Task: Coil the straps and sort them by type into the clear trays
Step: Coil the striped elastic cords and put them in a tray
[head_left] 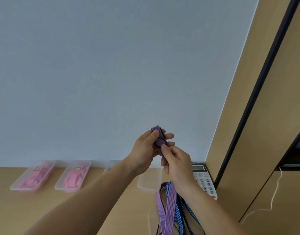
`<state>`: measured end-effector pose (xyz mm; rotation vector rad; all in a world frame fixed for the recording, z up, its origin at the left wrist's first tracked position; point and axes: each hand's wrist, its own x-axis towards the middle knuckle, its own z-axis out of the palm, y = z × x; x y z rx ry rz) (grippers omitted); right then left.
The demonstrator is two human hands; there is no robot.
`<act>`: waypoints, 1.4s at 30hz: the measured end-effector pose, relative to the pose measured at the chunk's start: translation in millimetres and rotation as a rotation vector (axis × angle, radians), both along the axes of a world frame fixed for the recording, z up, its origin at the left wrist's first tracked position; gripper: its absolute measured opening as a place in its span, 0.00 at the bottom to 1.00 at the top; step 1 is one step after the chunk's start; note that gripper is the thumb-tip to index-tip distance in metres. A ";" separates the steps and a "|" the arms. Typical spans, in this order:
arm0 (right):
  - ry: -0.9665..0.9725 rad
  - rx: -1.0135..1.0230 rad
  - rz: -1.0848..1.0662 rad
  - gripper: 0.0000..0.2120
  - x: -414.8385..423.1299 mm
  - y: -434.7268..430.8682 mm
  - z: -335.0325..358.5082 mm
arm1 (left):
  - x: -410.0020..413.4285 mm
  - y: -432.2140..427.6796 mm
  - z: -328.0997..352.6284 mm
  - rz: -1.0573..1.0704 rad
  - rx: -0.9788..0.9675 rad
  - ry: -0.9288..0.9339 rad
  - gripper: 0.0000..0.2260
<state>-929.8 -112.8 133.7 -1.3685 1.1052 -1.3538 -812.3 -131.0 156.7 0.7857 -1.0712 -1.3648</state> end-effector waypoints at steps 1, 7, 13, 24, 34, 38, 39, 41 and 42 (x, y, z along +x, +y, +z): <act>0.010 0.004 -0.006 0.19 -0.2 0.2 -1.2 | 1.0 0.6 -0.8 -0.002 -0.001 -0.015 0.12; -0.034 0.084 0.044 0.17 -1.5 1.5 -3.0 | 12.8 0.3 -1.4 -0.041 -0.028 -0.090 0.12; 0.011 0.209 0.037 0.18 -5.3 0.0 -1.4 | 22.5 1.3 0.0 -0.091 -0.090 -0.264 0.11; -0.078 0.330 0.138 0.16 -11.7 -1.8 11.9 | 27.2 7.0 -8.9 0.116 -0.609 -1.206 0.09; -0.109 0.286 0.193 0.18 -18.5 -2.0 0.1 | 22.3 4.7 -6.5 -0.135 -0.523 -1.297 0.15; -0.149 0.201 0.179 0.14 -16.5 -1.4 -0.4 | 30.8 2.2 3.0 -0.162 -0.219 -0.938 0.32; -0.149 0.172 0.172 0.13 -17.0 -2.1 0.7 | 30.1 0.1 4.3 -0.096 -0.183 -0.810 0.34; -0.162 0.120 0.166 0.12 -17.8 -4.0 3.4 | 27.3 -3.6 6.4 0.046 -0.087 -0.491 0.32; -0.168 0.102 0.162 0.11 -17.5 -5.0 4.3 | 26.2 -6.0 7.2 0.058 -0.023 -0.347 0.28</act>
